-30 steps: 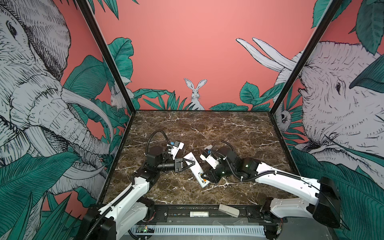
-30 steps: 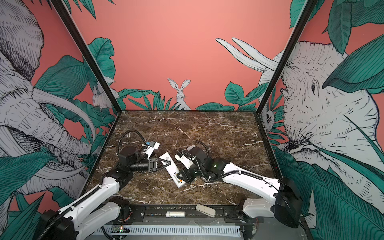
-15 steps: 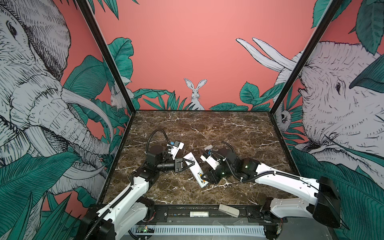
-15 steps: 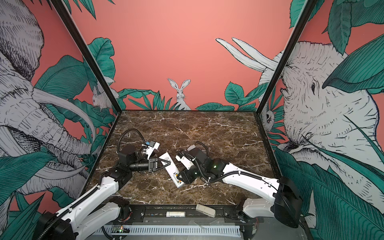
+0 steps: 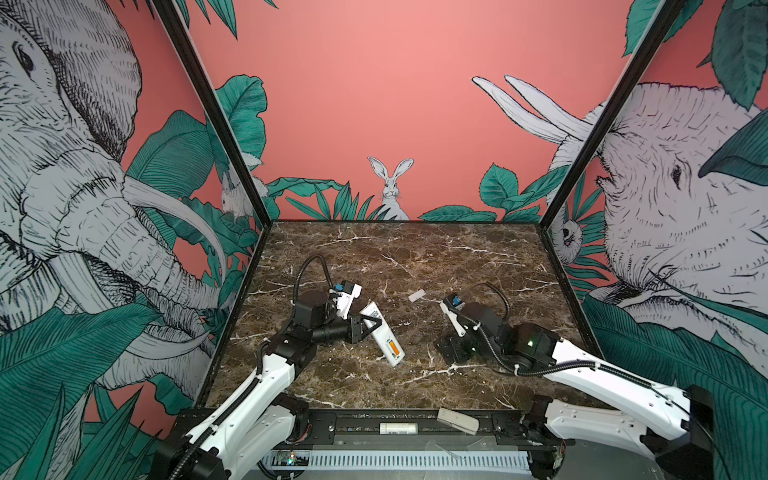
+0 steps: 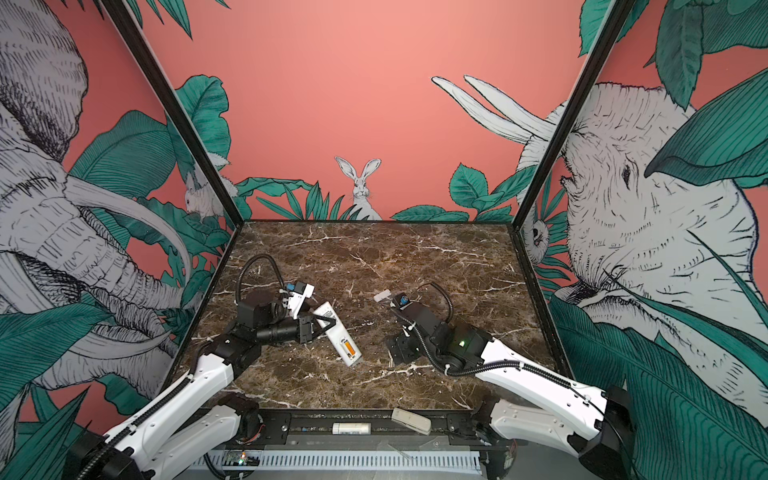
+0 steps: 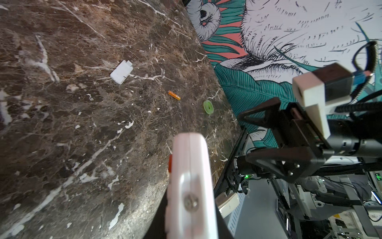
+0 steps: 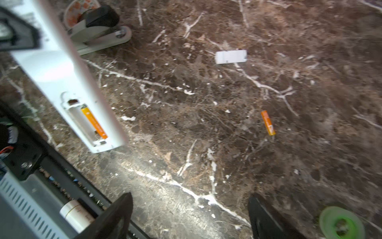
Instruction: Load the batteries into the remote control
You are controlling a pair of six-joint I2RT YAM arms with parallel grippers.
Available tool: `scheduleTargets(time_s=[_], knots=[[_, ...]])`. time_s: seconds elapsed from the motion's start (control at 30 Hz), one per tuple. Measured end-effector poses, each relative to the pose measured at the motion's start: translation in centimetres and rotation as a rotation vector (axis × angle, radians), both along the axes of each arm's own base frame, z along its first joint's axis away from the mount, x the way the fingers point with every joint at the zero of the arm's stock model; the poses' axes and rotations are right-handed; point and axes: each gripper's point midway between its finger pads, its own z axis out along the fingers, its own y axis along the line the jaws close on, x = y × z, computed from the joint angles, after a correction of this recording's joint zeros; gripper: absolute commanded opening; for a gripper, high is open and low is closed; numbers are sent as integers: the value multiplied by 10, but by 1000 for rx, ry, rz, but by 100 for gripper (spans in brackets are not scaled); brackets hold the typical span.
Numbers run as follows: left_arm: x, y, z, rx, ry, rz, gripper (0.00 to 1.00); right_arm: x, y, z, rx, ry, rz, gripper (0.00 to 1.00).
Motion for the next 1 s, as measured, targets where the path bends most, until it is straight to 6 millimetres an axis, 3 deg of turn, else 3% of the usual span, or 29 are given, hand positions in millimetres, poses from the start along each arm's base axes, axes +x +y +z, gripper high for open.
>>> scheduleTargets(time_s=[0.17,0.3,0.5,0.73,1.0], knots=[[-5,4,-8,33,25,0,0,29,-2,-5,-110,-8,-30,90],[-9,4,-2,24,5,-5,0,51,-12,-34,-186,61,-51,88],[-10,-3,8,-29,-2,-46,0,74,-26,-72,-234,166,-50,76],[-9,-13,10,-53,36,-109,0,103,-26,-80,-227,202,-8,63],[5,-23,9,-61,58,-136,0,128,-42,-97,-216,267,-2,50]])
